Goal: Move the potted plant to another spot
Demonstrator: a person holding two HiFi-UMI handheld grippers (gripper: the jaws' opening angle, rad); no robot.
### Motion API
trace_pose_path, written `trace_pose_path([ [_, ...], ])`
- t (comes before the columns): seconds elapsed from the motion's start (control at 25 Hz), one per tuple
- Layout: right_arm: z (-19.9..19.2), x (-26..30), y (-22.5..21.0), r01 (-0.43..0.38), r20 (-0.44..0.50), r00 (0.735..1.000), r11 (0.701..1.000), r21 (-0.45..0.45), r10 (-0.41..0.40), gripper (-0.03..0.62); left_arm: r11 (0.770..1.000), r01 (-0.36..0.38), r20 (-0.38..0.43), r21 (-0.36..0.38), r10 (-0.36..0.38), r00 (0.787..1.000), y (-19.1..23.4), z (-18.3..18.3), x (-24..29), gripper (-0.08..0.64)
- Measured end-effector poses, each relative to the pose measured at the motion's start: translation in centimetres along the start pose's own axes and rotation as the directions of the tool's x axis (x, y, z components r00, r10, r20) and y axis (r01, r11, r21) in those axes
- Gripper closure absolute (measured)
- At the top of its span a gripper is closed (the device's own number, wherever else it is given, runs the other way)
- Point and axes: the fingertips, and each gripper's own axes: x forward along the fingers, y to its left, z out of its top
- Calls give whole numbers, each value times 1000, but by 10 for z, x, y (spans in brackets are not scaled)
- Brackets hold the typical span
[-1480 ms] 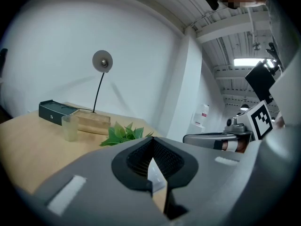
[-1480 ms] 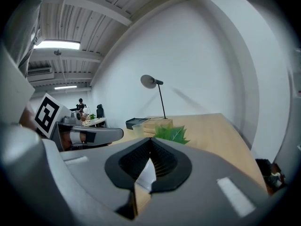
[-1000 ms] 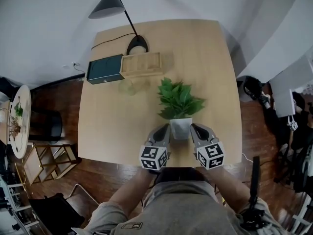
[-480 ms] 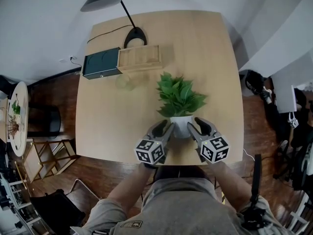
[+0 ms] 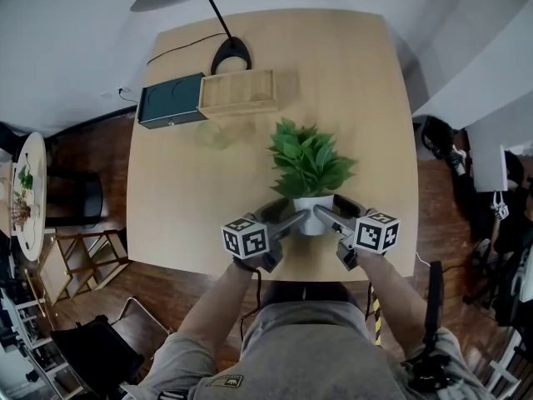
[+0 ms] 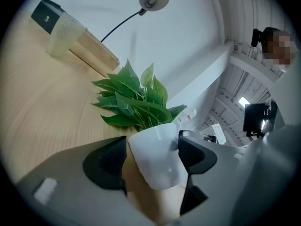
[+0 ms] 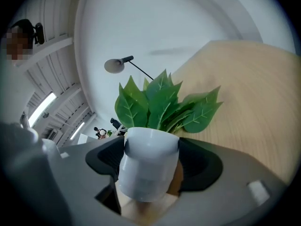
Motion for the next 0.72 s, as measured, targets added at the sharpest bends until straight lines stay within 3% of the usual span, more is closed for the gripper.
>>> trace_pose_path([
  [0.16, 2, 3, -4, -30, -37, 999, 999, 25, 31, 220, 997, 64, -38, -39, -66, 997, -3, -1, 12, 218],
  [0.44, -2, 5, -4, -77, -92, 992, 996, 54, 82, 204, 993, 111, -89, -50, -115, 989, -5, 0, 15, 209],
  [0.72, -1, 0, 4, -119, -147, 984, 985, -123, 101, 204, 988, 127, -147, 90, -113, 983, -14, 2, 14, 213],
])
